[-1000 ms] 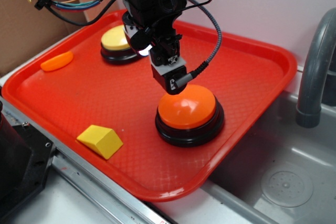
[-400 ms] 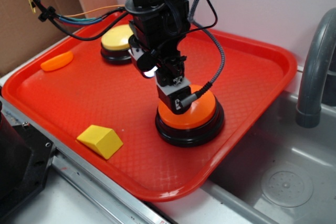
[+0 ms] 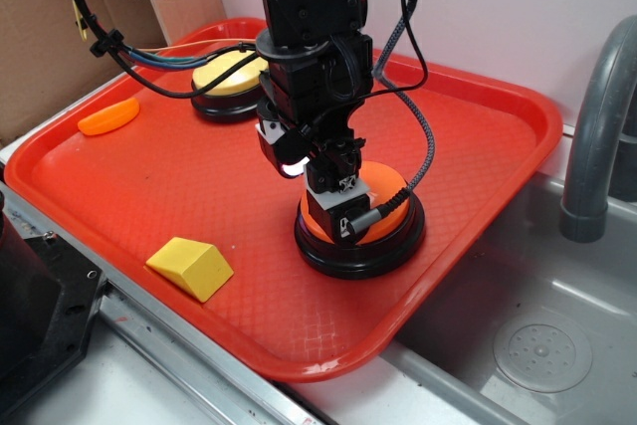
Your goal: Push the orange button.
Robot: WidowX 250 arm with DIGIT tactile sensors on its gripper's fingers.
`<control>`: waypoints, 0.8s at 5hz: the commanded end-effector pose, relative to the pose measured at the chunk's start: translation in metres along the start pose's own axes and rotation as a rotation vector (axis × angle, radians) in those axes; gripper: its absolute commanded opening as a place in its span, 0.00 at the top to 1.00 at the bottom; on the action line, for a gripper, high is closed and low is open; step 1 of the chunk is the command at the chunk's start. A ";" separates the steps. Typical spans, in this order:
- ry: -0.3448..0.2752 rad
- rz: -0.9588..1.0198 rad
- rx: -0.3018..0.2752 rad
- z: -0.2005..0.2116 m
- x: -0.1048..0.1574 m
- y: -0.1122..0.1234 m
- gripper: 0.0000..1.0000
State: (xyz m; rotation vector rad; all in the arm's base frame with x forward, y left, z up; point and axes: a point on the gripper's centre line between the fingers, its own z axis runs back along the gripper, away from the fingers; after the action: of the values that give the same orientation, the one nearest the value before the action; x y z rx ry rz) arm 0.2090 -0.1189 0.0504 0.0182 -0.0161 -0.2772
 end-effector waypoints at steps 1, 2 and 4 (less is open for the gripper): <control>-0.062 -0.005 -0.006 0.017 0.002 0.001 0.00; -0.078 0.009 0.004 0.051 0.006 0.007 0.00; -0.079 0.062 0.012 0.087 0.001 0.018 0.00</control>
State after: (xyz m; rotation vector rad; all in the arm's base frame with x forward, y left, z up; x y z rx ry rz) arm 0.2102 -0.0989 0.1190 0.0497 -0.0229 -0.2246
